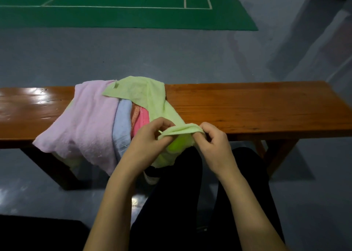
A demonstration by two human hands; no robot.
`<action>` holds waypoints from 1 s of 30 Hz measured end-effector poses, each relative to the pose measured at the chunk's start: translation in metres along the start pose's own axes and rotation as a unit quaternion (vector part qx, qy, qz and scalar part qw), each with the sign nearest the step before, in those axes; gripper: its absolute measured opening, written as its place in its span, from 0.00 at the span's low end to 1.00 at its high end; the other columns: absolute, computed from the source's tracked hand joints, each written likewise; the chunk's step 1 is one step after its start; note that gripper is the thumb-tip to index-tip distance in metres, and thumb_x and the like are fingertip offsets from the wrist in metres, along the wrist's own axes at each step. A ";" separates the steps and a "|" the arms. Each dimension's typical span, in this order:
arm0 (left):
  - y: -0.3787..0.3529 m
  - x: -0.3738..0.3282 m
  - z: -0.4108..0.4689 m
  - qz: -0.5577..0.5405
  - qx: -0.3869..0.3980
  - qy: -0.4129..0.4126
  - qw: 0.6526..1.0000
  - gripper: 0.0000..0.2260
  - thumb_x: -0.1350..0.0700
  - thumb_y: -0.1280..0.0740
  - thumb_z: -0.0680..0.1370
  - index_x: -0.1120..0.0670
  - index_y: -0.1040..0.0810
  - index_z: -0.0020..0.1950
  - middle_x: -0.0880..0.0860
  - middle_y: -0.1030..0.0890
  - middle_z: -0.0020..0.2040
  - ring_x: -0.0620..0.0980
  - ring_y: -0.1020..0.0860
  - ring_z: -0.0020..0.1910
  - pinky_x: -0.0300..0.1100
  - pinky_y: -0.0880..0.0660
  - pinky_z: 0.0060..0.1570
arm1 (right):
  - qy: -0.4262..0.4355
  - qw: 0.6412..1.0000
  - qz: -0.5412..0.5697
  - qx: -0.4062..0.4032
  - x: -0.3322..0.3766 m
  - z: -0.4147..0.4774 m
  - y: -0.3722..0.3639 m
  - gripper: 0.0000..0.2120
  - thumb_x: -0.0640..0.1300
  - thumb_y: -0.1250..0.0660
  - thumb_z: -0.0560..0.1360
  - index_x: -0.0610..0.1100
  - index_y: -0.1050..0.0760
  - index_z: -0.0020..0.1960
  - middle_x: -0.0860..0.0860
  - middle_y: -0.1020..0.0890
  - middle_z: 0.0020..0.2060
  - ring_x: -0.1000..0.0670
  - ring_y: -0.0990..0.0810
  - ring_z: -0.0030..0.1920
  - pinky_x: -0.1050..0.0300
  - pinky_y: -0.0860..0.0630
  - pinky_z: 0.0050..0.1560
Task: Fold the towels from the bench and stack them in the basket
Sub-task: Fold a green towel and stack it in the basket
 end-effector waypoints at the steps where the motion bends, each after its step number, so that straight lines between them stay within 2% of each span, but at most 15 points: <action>1: 0.002 -0.006 -0.002 -0.018 -0.004 -0.008 1.000 0.06 0.60 0.30 0.75 0.49 0.21 0.47 0.49 0.19 0.42 0.48 0.21 0.41 0.43 0.25 0.43 | 0.003 1.000 0.006 -0.013 0.002 -0.001 0.002 0.15 0.40 0.37 0.76 0.40 0.36 0.32 0.52 0.34 0.30 0.56 0.36 0.32 0.60 0.39 0.33; 4: 0.004 -0.015 -0.005 -0.054 -0.021 -0.023 0.998 0.10 0.58 0.34 0.72 0.44 0.23 0.49 0.47 0.20 0.41 0.46 0.23 0.39 0.38 0.27 0.39 | 0.013 0.999 0.024 -0.025 0.006 -0.002 0.007 0.16 0.46 0.39 0.75 0.38 0.34 0.32 0.52 0.32 0.31 0.56 0.34 0.33 0.60 0.37 0.35; 7: 0.007 -0.015 -0.006 -0.040 -0.026 -0.019 0.999 0.11 0.58 0.38 0.69 0.45 0.23 0.47 0.44 0.20 0.43 0.46 0.24 0.39 0.35 0.28 0.40 | -0.013 0.998 0.053 -0.026 0.001 -0.002 0.009 0.16 0.48 0.40 0.75 0.37 0.31 0.34 0.51 0.30 0.31 0.55 0.32 0.33 0.57 0.36 0.35; 9: 0.011 -0.011 -0.006 0.007 -0.034 -0.020 0.999 0.07 0.60 0.35 0.71 0.48 0.21 0.42 0.39 0.20 0.37 0.39 0.27 0.33 0.31 0.31 0.36 | -0.025 0.997 0.068 -0.038 -0.003 -0.003 0.013 0.09 0.45 0.38 0.76 0.45 0.24 0.39 0.54 0.24 0.33 0.56 0.27 0.37 0.58 0.32 0.37; 11: 0.017 -0.003 -0.006 0.049 -0.046 -0.009 0.998 0.08 0.64 0.33 0.73 0.51 0.20 0.41 0.36 0.22 0.32 0.36 0.27 0.31 0.28 0.33 0.35 | -0.028 0.995 0.077 -0.055 -0.004 -0.004 0.021 0.11 0.38 0.36 0.77 0.53 0.22 0.44 0.61 0.19 0.39 0.59 0.23 0.42 0.64 0.28 0.42; 14: 0.020 0.010 -0.002 0.079 -0.021 0.019 0.997 0.05 0.62 0.32 0.74 0.54 0.19 0.41 0.39 0.22 0.31 0.35 0.27 0.31 0.29 0.32 0.34 | -0.027 0.993 0.065 -0.091 -0.008 -0.006 0.037 0.11 0.34 0.35 0.76 0.49 0.20 0.42 0.58 0.20 0.38 0.61 0.24 0.40 0.68 0.30 0.42; 17: 0.013 0.015 0.001 -0.024 0.042 0.059 0.997 0.04 0.62 0.29 0.73 0.60 0.21 0.40 0.46 0.22 0.30 0.38 0.28 0.30 0.32 0.31 0.33 | -0.028 0.986 0.098 -0.134 -0.013 -0.009 0.051 0.06 0.35 0.33 0.75 0.41 0.20 0.41 0.49 0.22 0.36 0.59 0.25 0.37 0.67 0.31 0.40; 20: 0.014 0.009 -0.002 -0.205 0.010 0.061 0.977 0.06 0.65 0.34 0.74 0.61 0.26 0.37 0.46 0.24 0.27 0.39 0.27 0.27 0.29 0.31 0.29 | -0.067 0.973 0.174 -0.137 -0.019 -0.013 0.053 0.11 0.41 0.35 0.76 0.33 0.22 0.40 0.48 0.23 0.33 0.56 0.26 0.34 0.65 0.31 0.34; 22: 0.012 0.006 -0.003 -0.338 -0.019 0.070 0.938 0.08 0.61 0.38 0.76 0.56 0.25 0.36 0.46 0.24 0.28 0.39 0.26 0.27 0.30 0.29 0.28 | -0.081 0.972 0.181 -0.127 -0.020 -0.013 0.049 0.11 0.41 0.34 0.75 0.38 0.22 0.36 0.54 0.23 0.29 0.57 0.27 0.31 0.65 0.32 0.31; 24: 0.011 0.011 0.000 -0.400 -0.068 0.087 0.910 0.08 0.57 0.40 0.79 0.54 0.25 0.41 0.47 0.22 0.34 0.42 0.24 0.34 0.34 0.27 0.34 | -0.071 0.980 0.153 -0.102 -0.015 -0.012 0.043 0.10 0.40 0.32 0.74 0.44 0.21 0.34 0.57 0.23 0.27 0.59 0.28 0.30 0.67 0.33 0.30; 26: 0.016 0.011 0.003 -0.316 -0.125 0.069 0.938 0.06 0.50 0.37 0.78 0.51 0.26 0.43 0.48 0.24 0.40 0.43 0.27 0.40 0.37 0.29 0.42 | -0.055 0.987 0.130 -0.078 -0.008 -0.009 0.037 0.08 0.43 0.31 0.72 0.47 0.21 0.34 0.58 0.23 0.27 0.60 0.28 0.31 0.68 0.33 0.32; 27: 0.016 0.004 0.003 -0.249 -0.127 0.039 0.959 0.06 0.46 0.36 0.75 0.48 0.26 0.43 0.48 0.25 0.42 0.43 0.28 0.42 0.38 0.31 0.45 | -0.050 0.987 0.136 -0.068 -0.004 -0.007 0.034 0.07 0.45 0.31 0.71 0.46 0.21 0.34 0.59 0.23 0.27 0.61 0.28 0.31 0.68 0.33 0.33; 28: 0.012 -0.006 0.004 -0.192 -0.097 0.002 0.977 0.09 0.43 0.35 0.72 0.45 0.27 0.47 0.48 0.24 0.45 0.42 0.28 0.45 0.37 0.31 0.48 | -0.045 0.987 0.142 -0.059 -0.001 -0.005 0.031 0.07 0.47 0.31 0.69 0.44 0.20 0.35 0.59 0.22 0.28 0.61 0.27 0.32 0.68 0.32 0.33; 30: -0.013 -0.027 0.004 -0.091 0.020 -0.051 0.994 0.19 0.44 0.31 0.70 0.38 0.30 0.59 0.44 0.21 0.53 0.36 0.26 0.54 0.32 0.31 0.54 | -0.044 0.987 0.150 -0.038 0.005 -0.001 0.025 0.10 0.49 0.32 0.67 0.42 0.20 0.35 0.57 0.22 0.28 0.60 0.26 0.32 0.67 0.31 0.34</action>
Point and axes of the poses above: each hand's wrist, its own z-axis towards the middle knuckle, its own y-axis out of the back of the hand, x = y × z, the point moved 6 cm from there along z, towards the middle knuckle
